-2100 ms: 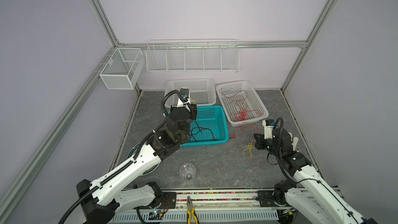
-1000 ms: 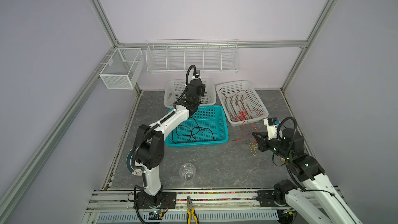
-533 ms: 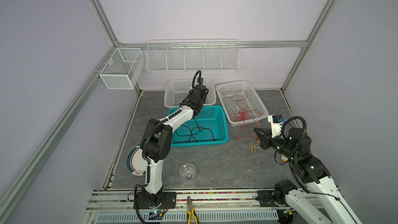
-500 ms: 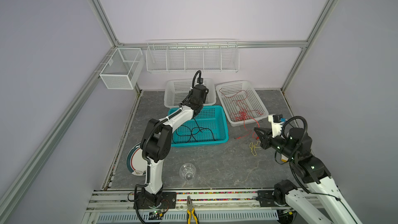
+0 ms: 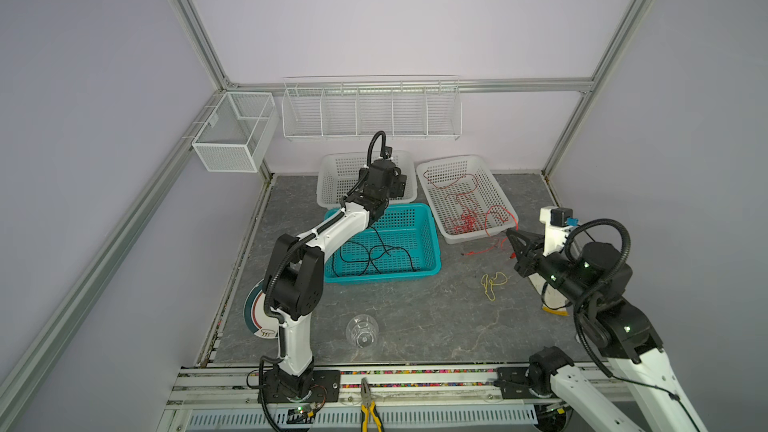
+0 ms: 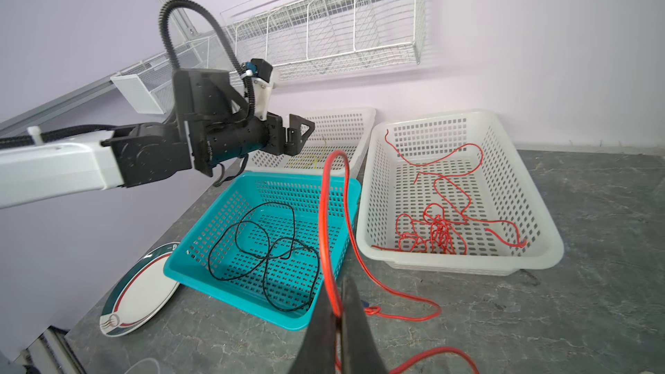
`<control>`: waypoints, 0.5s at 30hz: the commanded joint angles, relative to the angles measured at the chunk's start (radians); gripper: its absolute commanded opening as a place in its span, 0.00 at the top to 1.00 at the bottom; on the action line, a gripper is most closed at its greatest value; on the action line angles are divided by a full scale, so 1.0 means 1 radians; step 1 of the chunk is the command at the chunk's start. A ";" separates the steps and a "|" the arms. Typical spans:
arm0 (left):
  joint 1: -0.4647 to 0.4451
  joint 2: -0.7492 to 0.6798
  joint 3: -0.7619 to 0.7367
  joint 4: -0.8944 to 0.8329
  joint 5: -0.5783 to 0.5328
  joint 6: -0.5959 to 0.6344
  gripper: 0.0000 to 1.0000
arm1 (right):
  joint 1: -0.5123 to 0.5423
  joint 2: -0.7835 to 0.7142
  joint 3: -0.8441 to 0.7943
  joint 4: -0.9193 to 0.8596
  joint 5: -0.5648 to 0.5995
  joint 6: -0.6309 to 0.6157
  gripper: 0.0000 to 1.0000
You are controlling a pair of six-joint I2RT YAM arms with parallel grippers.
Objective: Untangle the cables
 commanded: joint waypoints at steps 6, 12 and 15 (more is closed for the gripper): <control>-0.144 -0.187 -0.150 0.046 0.068 0.121 0.01 | -0.001 0.178 0.126 0.074 0.092 -0.037 0.94; -0.258 -0.310 -0.307 0.118 0.147 0.160 0.00 | -0.009 0.342 0.219 0.115 0.111 -0.081 0.94; -0.295 -0.367 -0.385 0.152 0.204 0.131 0.00 | -0.008 0.417 0.243 0.163 0.119 -0.093 0.94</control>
